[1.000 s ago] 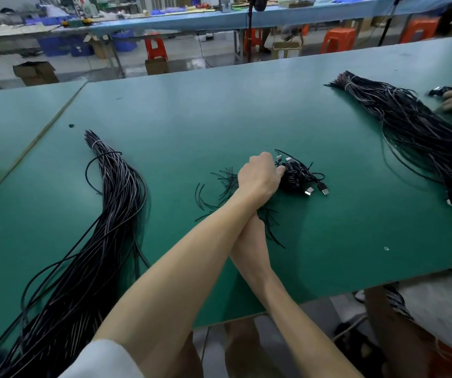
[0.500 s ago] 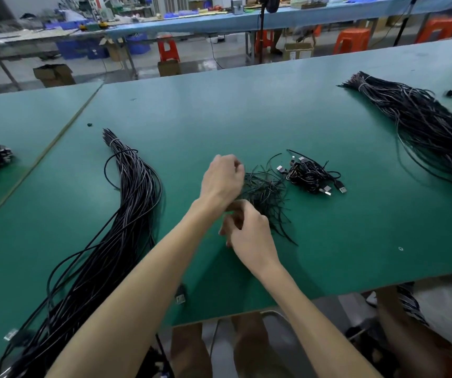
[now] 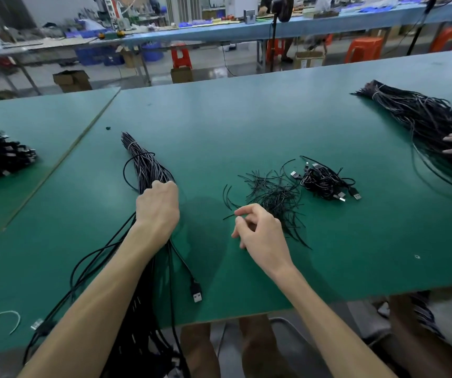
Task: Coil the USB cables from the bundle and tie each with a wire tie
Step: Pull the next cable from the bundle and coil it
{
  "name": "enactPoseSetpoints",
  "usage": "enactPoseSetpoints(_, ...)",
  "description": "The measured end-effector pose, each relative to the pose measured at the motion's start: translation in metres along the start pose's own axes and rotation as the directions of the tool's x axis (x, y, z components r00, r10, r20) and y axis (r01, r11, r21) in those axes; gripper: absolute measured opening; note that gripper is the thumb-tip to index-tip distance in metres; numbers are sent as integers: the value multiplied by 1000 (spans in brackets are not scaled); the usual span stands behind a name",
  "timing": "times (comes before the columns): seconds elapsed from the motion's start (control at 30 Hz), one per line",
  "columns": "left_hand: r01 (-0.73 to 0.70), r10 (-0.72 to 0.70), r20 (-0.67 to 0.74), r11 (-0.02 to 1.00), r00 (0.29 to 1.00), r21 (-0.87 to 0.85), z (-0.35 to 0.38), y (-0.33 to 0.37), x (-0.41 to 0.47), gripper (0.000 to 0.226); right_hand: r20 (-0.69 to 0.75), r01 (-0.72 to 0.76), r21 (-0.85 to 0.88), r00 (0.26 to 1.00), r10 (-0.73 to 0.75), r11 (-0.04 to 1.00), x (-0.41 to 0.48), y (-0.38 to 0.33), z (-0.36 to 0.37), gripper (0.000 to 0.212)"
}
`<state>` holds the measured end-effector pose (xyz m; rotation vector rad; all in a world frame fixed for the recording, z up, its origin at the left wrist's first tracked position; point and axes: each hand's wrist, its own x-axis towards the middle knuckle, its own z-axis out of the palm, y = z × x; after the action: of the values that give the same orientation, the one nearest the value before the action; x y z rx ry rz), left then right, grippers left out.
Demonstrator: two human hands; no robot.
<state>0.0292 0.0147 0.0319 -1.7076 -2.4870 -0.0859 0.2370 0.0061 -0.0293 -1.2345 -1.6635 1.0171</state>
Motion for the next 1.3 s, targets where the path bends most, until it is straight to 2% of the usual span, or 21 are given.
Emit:
enactPoseSetpoints(0.1,-18,25,30,979,999,-204,-2,9,1,30,-4,4,17,1000,-4,1000,0,0,0,9)
enactPoseSetpoints(0.2,-44,59,41,951,997,-307,-5,21,-4,20,-17,2,32,1000,-1,999,1,1,0,14)
enactPoseSetpoints(0.33,-69,84,16,898,996,-434,-10,41,-22,20,-19,-1,52,1000,2,999,2,0,1,29)
enactPoseSetpoints(0.43,-82,204,137,794,969,-602,-13,64,-43,16,-42,27,89,999,-23,996,1,-1,0,42)
enactPoseSetpoints(0.5,-122,287,147,743,947,-658,-10,75,-53,14,-81,22,112,997,-13,993,1,-1,-2,50)
enactPoseSetpoints(0.57,-143,329,143,707,934,-693,-10,76,-55,13,-116,5,163,993,14,987,1,0,-5,48)
enactPoseSetpoints(0.63,-120,386,197,659,901,-743,-12,70,-53,10,-133,3,178,991,21,984,1,1,-6,40)
enactPoseSetpoints(0.7,-120,437,259,670,861,-733,-14,62,-49,11,-153,4,178,988,24,984,1,0,-7,32)
enactPoseSetpoints(0.77,-120,494,347,693,797,-711,-16,49,-45,24,-205,-5,245,977,57,970,0,-1,-8,28)
enactPoseSetpoints(0.9,-70,655,547,672,522,-738,-24,9,-34,28,-275,2,364,956,105,931,-1,-1,-12,29)
enactPoseSetpoints(0.93,-68,685,540,647,488,-759,-25,2,-33,27,-277,12,360,956,94,933,-1,0,-11,28)
enactPoseSetpoints(0.97,-68,712,498,603,495,-795,-24,-1,-31,26,-274,21,349,958,80,937,-1,0,-11,26)
enactPoseSetpoints(1.0,-63,724,429,543,540,-837,-22,-2,-29,26,-264,25,339,962,69,941,-1,0,-10,25)
enactPoseSetpoints(1.1,-62,594,200,390,779,-919,-10,9,-21,27,-204,28,301,978,36,953,0,1,-8,22)
enactPoseSetpoints(1.13,-64,531,148,360,835,-931,-5,15,-17,27,-176,30,281,984,21,959,0,2,-7,22)
enactPoseSetpoints(1.2,15,441,129,253,888,-967,6,27,-11,27,-122,35,251,993,-5,967,0,3,-5,21)
enactPoseSetpoints(1.3,250,354,231,-8,906,-968,24,46,-8,27,-103,46,216,994,-24,975,0,4,-3,20)
